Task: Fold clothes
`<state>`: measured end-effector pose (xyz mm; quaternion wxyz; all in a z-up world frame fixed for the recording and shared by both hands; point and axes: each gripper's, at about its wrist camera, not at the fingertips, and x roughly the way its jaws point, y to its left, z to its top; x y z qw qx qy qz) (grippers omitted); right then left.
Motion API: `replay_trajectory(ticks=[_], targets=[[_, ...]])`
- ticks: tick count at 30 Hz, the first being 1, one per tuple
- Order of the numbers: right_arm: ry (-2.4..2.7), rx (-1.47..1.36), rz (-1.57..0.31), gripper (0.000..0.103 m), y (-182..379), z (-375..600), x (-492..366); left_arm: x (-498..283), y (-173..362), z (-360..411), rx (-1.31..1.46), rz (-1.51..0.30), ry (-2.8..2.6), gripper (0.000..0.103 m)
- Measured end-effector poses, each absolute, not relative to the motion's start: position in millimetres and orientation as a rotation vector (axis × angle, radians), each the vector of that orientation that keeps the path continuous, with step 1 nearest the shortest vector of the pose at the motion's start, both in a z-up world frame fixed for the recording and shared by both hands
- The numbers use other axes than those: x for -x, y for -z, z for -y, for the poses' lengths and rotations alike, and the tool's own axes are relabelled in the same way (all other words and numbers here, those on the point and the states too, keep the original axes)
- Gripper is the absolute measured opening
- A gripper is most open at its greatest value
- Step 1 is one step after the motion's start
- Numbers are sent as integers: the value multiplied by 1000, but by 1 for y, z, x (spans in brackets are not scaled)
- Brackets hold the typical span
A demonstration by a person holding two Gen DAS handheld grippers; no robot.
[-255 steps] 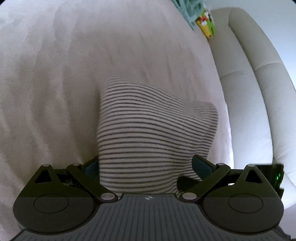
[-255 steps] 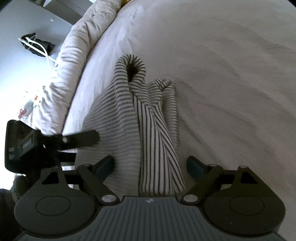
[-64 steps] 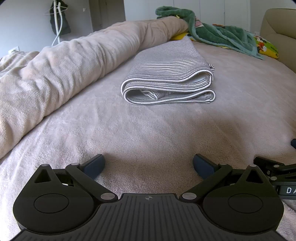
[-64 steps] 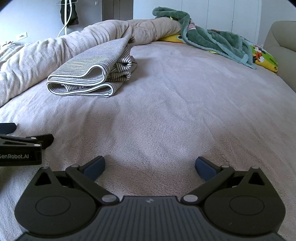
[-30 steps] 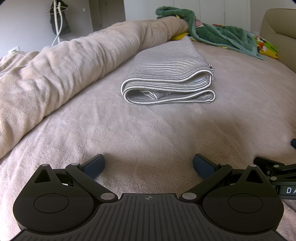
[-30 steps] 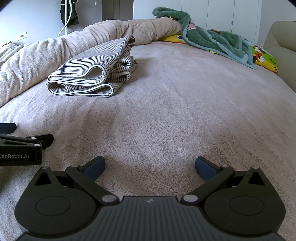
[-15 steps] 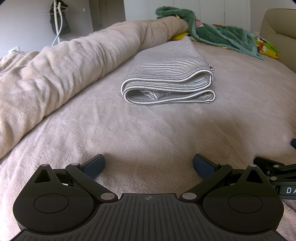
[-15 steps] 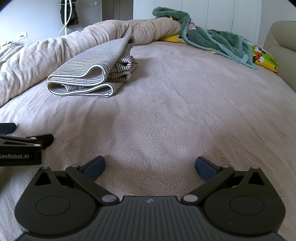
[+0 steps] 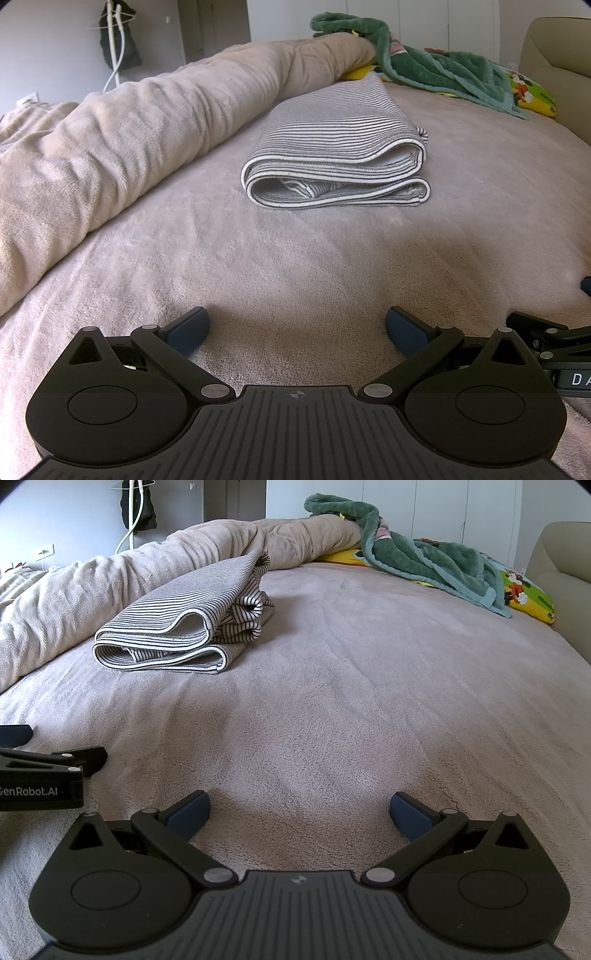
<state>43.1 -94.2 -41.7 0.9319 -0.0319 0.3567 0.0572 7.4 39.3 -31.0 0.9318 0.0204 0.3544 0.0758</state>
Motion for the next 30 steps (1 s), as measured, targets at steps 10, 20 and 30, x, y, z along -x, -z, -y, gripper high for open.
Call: replay_trajectory(ticks=[10,20,30], targets=[[-116,65,-730,103,42,94,-43,-6,32,-39,-42,-710,-158,103],[-115,65,-729,103,42,94,-43,-3,34,-39,-36,-686,-156,103],[-114,65,-729,103,42,93,-43,-3,35,-39,-39,-679,-156,103]])
